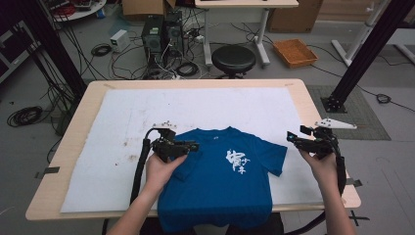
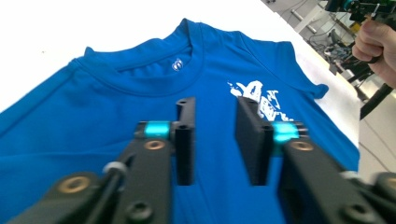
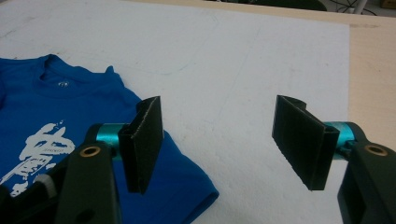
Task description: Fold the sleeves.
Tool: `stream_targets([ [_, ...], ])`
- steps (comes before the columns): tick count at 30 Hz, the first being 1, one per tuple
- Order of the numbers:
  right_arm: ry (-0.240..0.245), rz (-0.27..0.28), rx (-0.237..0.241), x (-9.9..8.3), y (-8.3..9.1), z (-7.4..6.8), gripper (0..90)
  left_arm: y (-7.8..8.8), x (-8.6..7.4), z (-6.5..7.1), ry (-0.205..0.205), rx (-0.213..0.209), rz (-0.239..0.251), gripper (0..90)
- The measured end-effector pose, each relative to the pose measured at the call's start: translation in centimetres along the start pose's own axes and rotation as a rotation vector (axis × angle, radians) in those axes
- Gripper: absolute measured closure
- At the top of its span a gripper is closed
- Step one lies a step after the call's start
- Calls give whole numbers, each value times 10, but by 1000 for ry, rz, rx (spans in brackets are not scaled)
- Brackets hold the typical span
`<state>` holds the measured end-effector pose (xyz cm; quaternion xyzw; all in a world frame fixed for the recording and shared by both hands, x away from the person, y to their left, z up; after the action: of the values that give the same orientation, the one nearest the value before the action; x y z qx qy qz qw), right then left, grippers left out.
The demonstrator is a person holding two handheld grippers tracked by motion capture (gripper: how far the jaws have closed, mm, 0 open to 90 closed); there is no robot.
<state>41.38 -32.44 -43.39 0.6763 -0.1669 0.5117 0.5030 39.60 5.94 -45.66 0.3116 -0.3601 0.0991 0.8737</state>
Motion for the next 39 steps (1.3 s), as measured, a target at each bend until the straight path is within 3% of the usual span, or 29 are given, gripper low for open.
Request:
stream_targets([
  [2,3,-1,-3,0,0,0,340,2,1,0,-14,8,13,605],
  [4,2,-1,-3,0,0,0,341,10,5,-1,-44,39,45,586],
  [5,-4,2,0,0,1,0,341,20,9,-3,-84,64,79,559],
  [6,-6,4,1,-1,1,0,345,20,9,-3,-84,64,79,545],
  [8,-22,5,5,-1,1,1,363,33,12,-8,-120,110,108,534],
  [9,-33,5,3,-2,1,2,374,46,13,-15,-147,166,133,518],
  [10,-33,5,3,-2,1,2,374,46,13,-15,-147,166,133,505],
  [13,-53,-1,-2,-4,1,5,381,68,15,-29,-196,275,170,482],
  [16,-68,-8,-11,-5,2,6,369,86,15,-40,-214,323,202,469],
  [19,-74,-22,17,-9,1,4,380,101,13,-49,-227,347,215,469],
  [22,-60,-53,41,-17,-5,-1,506,111,10,-60,-219,350,231,468],
  [28,-79,-107,53,-27,-15,-4,638,114,10,-66,-210,349,235,468],
  [39,-155,-189,55,-44,-27,1,669,111,7,-70,-197,341,220,468],
])
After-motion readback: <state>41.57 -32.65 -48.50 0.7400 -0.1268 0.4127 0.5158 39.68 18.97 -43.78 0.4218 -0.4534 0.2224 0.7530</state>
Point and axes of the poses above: each handheld gripper's, and its own axes: y roughly backward along the jaws, x roughly out of its top, z roughly to its right, the point moved 8 cm from there along -y, roughly forward along the jaws, and after that the axes turned 9 degrees about y, right-handed, at the moved point
